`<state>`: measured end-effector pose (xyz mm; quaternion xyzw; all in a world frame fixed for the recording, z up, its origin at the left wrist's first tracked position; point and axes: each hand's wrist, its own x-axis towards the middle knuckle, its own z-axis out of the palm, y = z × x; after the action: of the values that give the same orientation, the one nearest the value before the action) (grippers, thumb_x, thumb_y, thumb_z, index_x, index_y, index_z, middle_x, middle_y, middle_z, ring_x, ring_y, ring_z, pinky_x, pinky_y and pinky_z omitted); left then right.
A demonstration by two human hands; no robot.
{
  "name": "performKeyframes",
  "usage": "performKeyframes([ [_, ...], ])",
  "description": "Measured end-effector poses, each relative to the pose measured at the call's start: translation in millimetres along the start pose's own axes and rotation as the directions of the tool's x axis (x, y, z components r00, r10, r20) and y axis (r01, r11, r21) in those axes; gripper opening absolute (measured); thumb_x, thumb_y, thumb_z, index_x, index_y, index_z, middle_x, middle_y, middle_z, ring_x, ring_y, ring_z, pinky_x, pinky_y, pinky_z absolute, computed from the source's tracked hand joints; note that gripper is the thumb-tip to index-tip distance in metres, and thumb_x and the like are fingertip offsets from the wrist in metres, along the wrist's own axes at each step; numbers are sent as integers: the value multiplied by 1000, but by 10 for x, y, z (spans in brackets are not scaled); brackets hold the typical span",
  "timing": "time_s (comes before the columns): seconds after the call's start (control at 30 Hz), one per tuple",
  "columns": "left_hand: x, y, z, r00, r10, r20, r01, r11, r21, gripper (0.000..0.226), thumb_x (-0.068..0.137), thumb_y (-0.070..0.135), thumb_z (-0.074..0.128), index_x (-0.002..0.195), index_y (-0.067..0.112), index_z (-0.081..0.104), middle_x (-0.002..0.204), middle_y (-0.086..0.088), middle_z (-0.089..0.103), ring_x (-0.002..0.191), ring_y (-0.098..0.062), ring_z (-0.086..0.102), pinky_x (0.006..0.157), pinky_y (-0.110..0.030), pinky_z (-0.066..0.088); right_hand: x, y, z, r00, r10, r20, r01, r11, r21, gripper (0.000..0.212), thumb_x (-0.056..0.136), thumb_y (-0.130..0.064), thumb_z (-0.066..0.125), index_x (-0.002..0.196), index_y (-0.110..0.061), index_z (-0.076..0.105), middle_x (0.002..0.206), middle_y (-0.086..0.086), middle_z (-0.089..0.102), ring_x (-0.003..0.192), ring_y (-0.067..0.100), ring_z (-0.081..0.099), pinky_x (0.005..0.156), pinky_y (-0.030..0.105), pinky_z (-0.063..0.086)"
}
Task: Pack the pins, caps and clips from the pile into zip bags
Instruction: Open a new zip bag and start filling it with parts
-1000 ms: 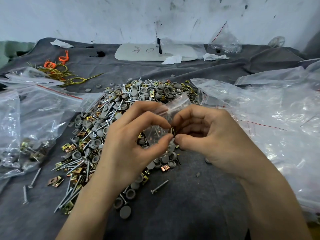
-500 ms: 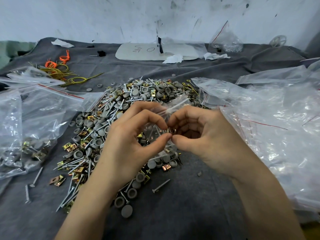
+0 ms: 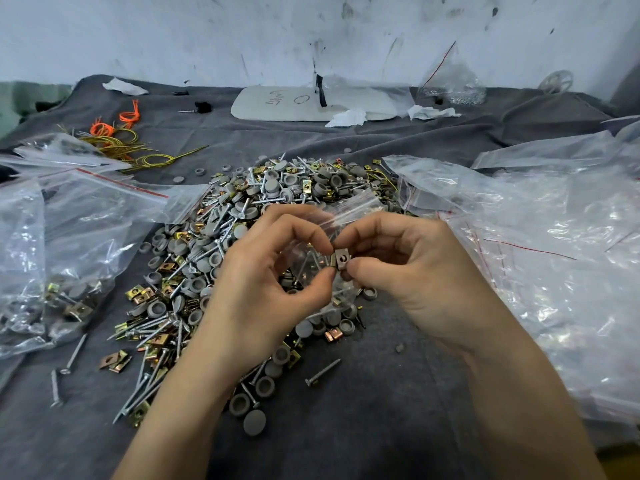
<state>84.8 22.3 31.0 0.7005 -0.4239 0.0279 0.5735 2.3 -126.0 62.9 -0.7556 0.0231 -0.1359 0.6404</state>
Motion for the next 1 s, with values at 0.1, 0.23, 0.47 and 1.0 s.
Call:
performKeyframes([
  [0.1,-2,-4,10,1000,-8,-3,8,1000,-5,14,74,30,64,87,28,59,115,14,60,119,-19,60,95,-43,55,3,10,10,1000,0,5,0,1000,-3,31,76,14,64,81,-16,70,70,-9,70,65,0,63,59,11,48],
  [0.23,-5,-11,24,1000,4,-21,-4,1000,25,15,74,30,64,87,28,57,116,7,60,116,-20,61,93,-48,55,10,16,13,1000,11,6,-11,1000,-7,31,77,12,64,82,-18,70,72,-9,71,66,0,64,60,12,48],
  [0.47,-1,-5,43,998,28,-52,-20,991,133,16,72,30,61,82,18,58,113,4,61,109,-16,62,89,-46,55,5,28,76,997,5,-74,-15,990,-137,25,74,2,72,78,-22,67,75,-4,71,69,7,67,63,17,53],
  [1.0,-13,13,153,983,176,-59,-147,933,330,24,74,26,64,82,3,63,106,0,63,96,-7,61,82,-28,53,-2,19,82,997,-4,-75,-23,933,-358,17,72,-4,70,84,-16,71,69,-1,69,62,10,66,57,20,55],
])
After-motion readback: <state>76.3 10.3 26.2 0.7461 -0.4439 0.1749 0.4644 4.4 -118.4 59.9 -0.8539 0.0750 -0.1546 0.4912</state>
